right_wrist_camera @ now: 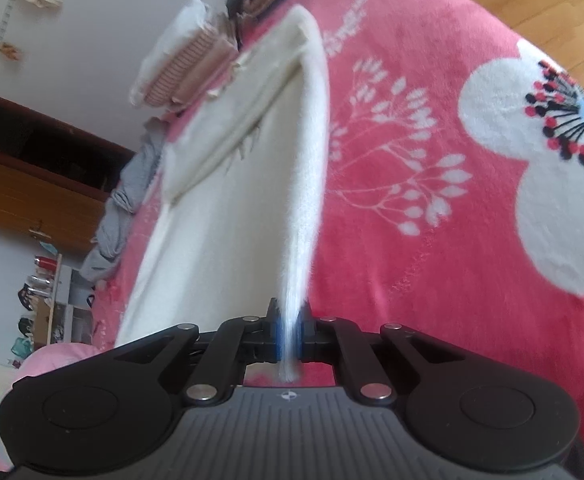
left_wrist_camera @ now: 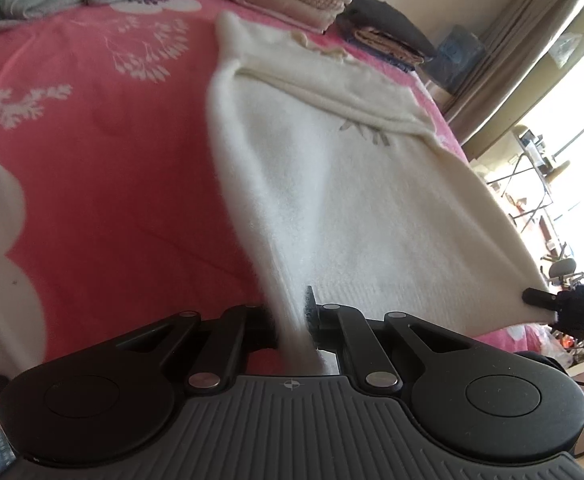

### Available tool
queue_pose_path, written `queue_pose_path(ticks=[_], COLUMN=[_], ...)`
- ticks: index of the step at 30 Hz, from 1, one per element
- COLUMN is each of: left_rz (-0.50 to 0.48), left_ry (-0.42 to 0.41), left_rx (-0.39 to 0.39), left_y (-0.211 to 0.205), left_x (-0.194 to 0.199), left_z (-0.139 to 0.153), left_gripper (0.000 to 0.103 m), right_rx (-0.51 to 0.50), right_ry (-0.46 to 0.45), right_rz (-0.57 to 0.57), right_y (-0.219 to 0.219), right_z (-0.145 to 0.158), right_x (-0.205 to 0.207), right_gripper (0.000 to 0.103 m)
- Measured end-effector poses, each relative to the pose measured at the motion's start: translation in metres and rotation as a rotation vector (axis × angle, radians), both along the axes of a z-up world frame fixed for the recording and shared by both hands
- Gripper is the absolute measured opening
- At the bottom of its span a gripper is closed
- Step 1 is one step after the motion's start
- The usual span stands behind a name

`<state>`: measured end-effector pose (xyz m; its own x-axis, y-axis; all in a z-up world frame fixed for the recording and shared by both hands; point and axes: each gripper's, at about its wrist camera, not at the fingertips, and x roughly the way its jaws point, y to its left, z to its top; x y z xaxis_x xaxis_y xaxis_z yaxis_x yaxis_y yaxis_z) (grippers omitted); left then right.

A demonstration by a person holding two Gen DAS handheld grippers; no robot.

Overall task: Fold clothes
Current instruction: 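Lift the hem with both grippers and fold it over toward the collar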

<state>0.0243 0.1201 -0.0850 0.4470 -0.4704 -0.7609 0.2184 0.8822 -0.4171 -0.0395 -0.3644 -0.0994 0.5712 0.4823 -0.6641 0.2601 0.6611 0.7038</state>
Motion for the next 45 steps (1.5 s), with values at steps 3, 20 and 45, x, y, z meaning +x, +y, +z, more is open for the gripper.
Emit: queue_pose_path(ticks=[3, 20, 45], left_rz=[-0.003, 0.051, 0.149], left_ry=[0.002, 0.163, 0.041], left_rx=[-0.008, -0.099, -0.246], left_y=[0.007, 0.054, 0.027], left_x=[-0.008, -0.077, 0.108], left_z=[0.004, -0.002, -0.012], left_gripper=[0.004, 0.004, 0.004], right_rx=[0.019, 0.118, 0.065], right_ry=[-0.007, 0.079, -0.021], right_rz=[0.01, 0.063, 0.049], right_y=[0.008, 0.051, 0.019], right_z=[0.005, 0.033, 0.041], right_x=[-0.008, -0.098, 0.064], right_gripper=[0.006, 0.006, 0.007])
